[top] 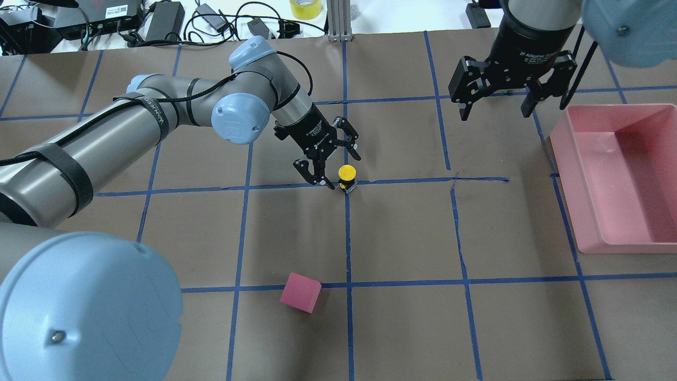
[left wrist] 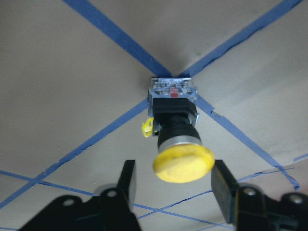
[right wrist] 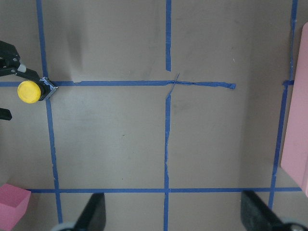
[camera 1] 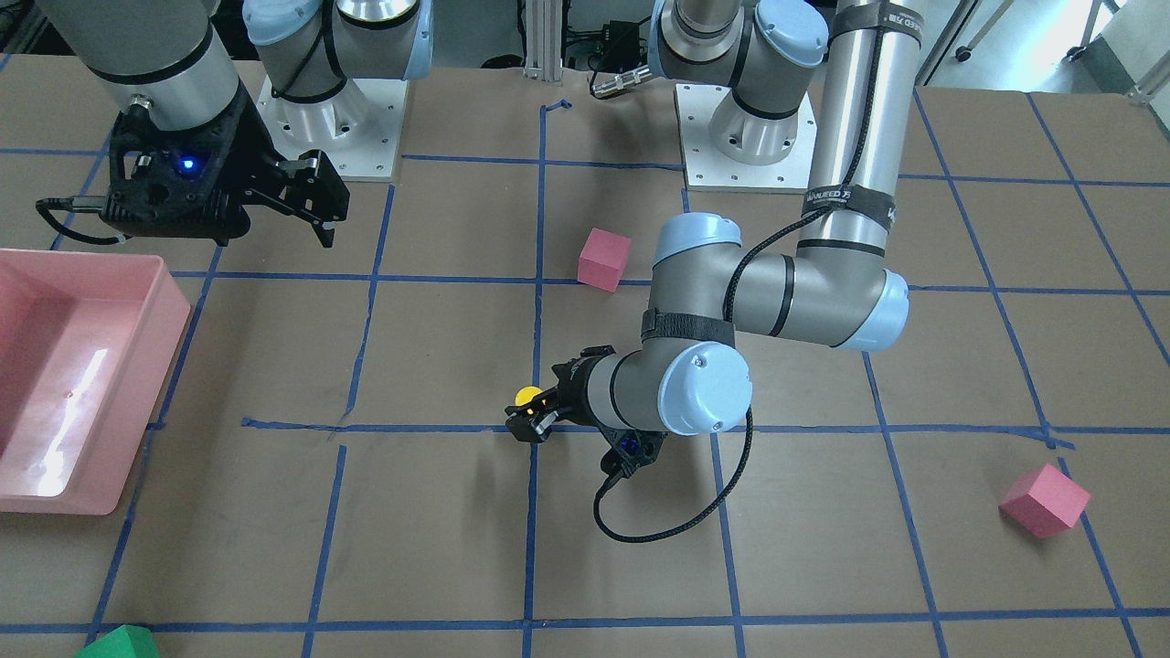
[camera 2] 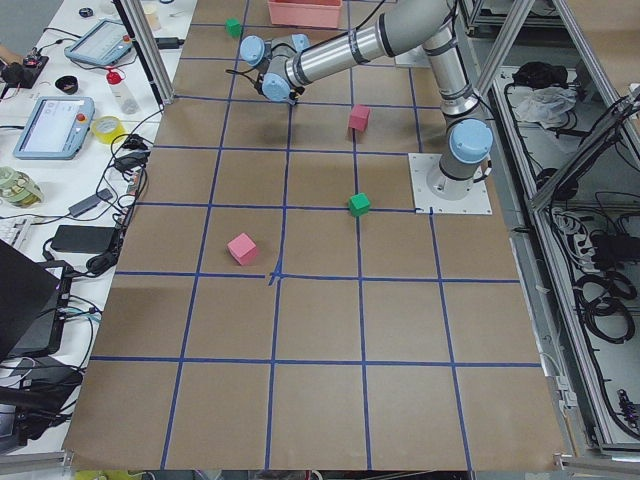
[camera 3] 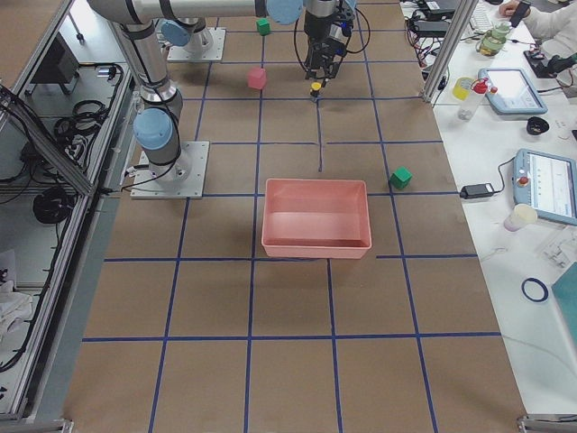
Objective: Align button upright
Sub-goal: 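Open the left gripper and lift it away from the upright button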
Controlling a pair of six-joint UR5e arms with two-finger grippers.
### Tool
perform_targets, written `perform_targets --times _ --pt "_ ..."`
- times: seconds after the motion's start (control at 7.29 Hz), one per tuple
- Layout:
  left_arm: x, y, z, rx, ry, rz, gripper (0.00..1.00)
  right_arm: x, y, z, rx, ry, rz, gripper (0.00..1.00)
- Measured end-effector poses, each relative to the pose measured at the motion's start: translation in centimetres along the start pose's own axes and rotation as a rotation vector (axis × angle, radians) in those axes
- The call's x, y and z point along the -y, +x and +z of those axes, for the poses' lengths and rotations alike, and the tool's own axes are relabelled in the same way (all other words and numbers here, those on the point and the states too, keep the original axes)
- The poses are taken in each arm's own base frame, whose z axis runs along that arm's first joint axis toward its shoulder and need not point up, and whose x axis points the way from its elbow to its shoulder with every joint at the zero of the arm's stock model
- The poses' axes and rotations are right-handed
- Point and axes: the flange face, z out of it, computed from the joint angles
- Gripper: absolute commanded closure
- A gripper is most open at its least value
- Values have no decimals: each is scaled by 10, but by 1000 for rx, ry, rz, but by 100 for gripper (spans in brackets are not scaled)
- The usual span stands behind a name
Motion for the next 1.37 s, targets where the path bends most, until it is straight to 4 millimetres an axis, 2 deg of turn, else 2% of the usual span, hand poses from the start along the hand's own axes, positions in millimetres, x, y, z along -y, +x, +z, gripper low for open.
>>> perform_targets --times 0.14,0.41,0.69,0.82,1.1,1.37 --pt "-3 -2 -15 7 51 47 0 0 0 0 1 3 0 0" --pt "-10 -20 -63 70 216 238 0 1 0 -1 1 7 0 0" --pt "-27 -56 -116 190 300 442 0 1 -1 -1 6 9 0 0" --pt "-41 -77 -144 251 321 537 0 1 -1 -1 7 9 0 0" --pt "-83 -108 -202 333 408 738 0 1 -1 -1 9 10 0 0" --pt "-113 -119 -232 375 490 908 0 0 -2 -1 16 10 0 0"
